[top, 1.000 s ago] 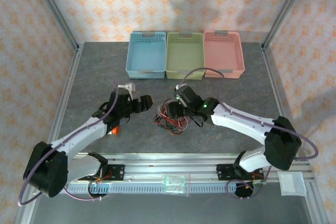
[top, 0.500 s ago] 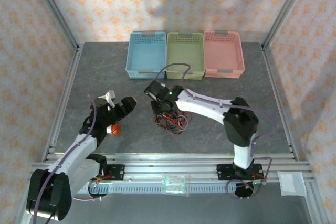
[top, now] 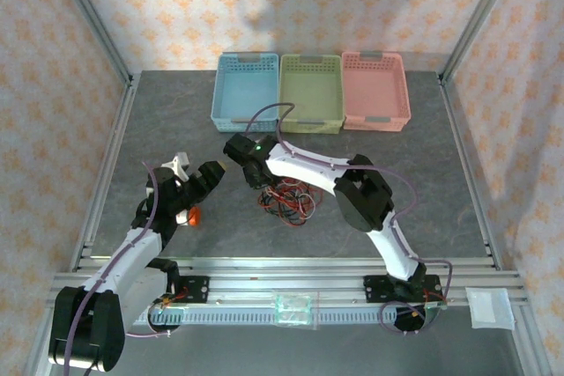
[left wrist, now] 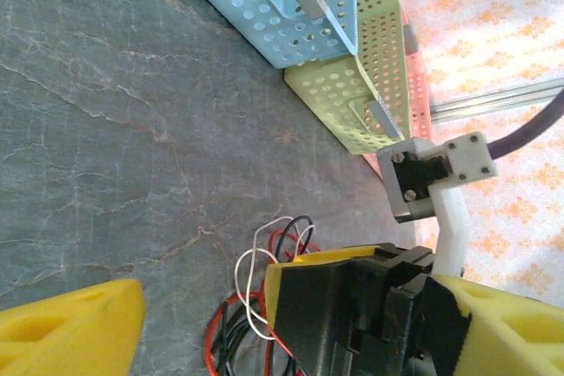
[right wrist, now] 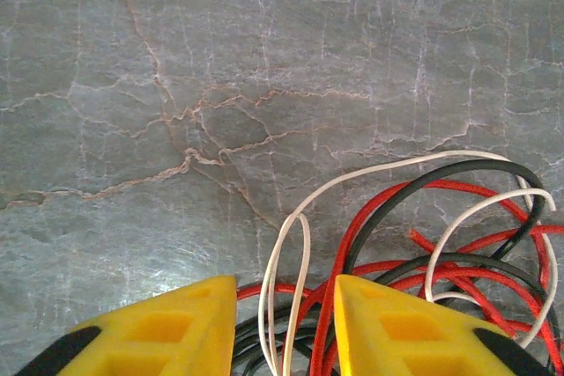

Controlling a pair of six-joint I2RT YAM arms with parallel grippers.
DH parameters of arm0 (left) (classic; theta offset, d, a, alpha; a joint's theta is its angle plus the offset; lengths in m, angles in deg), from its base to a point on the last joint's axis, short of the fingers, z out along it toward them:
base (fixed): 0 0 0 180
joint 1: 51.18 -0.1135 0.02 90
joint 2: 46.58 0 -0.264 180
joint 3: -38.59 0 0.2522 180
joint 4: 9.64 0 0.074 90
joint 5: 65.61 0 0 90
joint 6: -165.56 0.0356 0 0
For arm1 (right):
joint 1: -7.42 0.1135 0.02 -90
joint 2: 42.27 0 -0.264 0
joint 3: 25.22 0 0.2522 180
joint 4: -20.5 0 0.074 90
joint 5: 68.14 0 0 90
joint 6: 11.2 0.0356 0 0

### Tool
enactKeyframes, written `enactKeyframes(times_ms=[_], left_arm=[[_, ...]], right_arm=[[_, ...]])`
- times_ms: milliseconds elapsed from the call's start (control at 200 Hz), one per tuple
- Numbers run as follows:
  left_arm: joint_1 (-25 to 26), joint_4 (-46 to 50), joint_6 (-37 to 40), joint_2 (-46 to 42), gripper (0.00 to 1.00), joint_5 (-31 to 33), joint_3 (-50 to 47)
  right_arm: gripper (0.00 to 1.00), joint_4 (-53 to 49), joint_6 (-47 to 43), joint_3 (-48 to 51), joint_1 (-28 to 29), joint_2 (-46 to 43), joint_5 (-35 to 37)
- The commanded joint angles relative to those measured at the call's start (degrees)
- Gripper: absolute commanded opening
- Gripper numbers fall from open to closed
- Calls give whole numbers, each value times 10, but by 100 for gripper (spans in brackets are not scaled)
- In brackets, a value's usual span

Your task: Untangle the cables

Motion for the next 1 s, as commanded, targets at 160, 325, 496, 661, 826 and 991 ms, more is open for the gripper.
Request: enactKeyframes(times_ms=[160, 325, 496, 661, 826, 991], left_arm=[[-9, -11, 17, -2, 83, -15, -5], [-9, -7, 28, 3, 83, -16, -2], [-9, 30, 66, 8, 84, -15, 25], [-1, 62, 110, 22, 85, -20, 55], [58, 38, 109, 34, 86, 10, 55], [154, -17, 86, 53, 86, 69, 53]], right_arm=[[28, -70, 4, -44, 1, 33, 22], [16, -73, 7, -62, 1, 30, 26], [3, -62, 20, -52, 0, 10, 29], [0, 22, 40, 27, -3, -73, 13], [0, 155, 42, 171, -21, -201, -36], [0, 255, 20, 279, -37, -302, -83]])
